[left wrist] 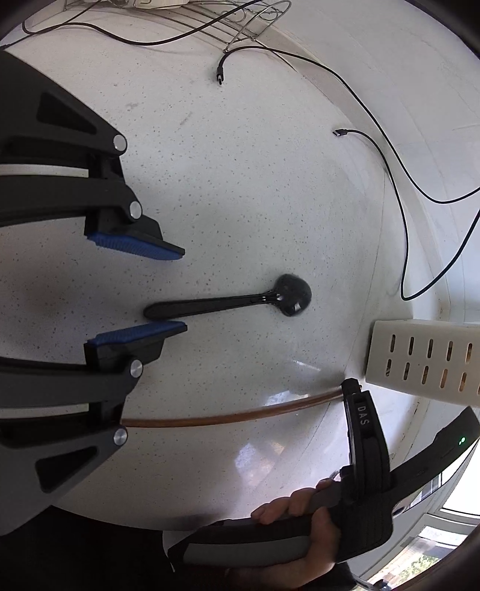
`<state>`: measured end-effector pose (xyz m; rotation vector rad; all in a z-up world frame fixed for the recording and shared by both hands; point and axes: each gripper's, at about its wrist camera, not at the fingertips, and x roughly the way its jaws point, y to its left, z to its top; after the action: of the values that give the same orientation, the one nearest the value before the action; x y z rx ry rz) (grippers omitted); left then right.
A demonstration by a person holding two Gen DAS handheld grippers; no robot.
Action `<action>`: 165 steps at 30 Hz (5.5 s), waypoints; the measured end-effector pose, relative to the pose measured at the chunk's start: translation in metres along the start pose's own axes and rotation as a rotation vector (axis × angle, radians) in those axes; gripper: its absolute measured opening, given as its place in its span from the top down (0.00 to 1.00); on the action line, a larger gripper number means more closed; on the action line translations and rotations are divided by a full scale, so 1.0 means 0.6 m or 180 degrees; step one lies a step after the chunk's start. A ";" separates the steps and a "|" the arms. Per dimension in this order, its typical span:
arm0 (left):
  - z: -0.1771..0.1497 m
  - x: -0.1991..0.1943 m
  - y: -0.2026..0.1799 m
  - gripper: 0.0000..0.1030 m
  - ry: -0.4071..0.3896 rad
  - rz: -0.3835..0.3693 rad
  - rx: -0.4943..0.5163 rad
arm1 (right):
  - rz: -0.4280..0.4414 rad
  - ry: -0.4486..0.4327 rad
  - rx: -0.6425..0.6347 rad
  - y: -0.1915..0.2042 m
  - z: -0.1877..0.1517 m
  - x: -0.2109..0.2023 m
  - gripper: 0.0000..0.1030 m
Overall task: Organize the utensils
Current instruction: 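Close the right gripper on the dark chopstick while the left gripper closes on the black ladle handle, then carry the chopstick with the right gripper while the left gripper carries the black ladle to the holder, then release the chopstick into the holder with the right gripper while the left gripper releases the ladle into it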
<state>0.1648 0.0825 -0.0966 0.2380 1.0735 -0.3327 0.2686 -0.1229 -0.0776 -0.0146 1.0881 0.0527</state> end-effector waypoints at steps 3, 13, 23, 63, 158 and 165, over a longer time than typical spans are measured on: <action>0.000 0.001 -0.004 0.67 -0.0004 0.0027 0.0042 | -0.0134 0.0029 -0.0051 0.014 0.006 0.008 0.79; -0.006 -0.007 0.000 0.90 -0.0051 0.0048 -0.0060 | -0.0290 -0.0046 -0.0065 0.044 -0.002 0.008 0.92; 0.024 -0.073 0.009 0.91 -0.0348 -0.0114 -0.0268 | 0.0383 -0.0584 0.0420 -0.035 -0.008 -0.039 0.94; 0.189 -0.219 -0.081 0.91 -0.1683 -0.0348 -0.0162 | 0.0696 -0.2696 -0.0075 -0.102 0.000 -0.363 0.94; 0.466 -0.169 -0.108 0.91 0.1081 -0.0476 -0.0489 | 0.2103 -0.2595 -0.0717 -0.172 0.253 -0.334 0.94; 0.500 -0.147 -0.100 0.91 0.1072 -0.0350 -0.0541 | 0.2134 -0.2531 -0.0657 -0.183 0.250 -0.321 0.93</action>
<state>0.3485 -0.0646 0.1177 0.0835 1.4435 -0.3040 0.3174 -0.2338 0.1610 0.1740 0.2501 0.7153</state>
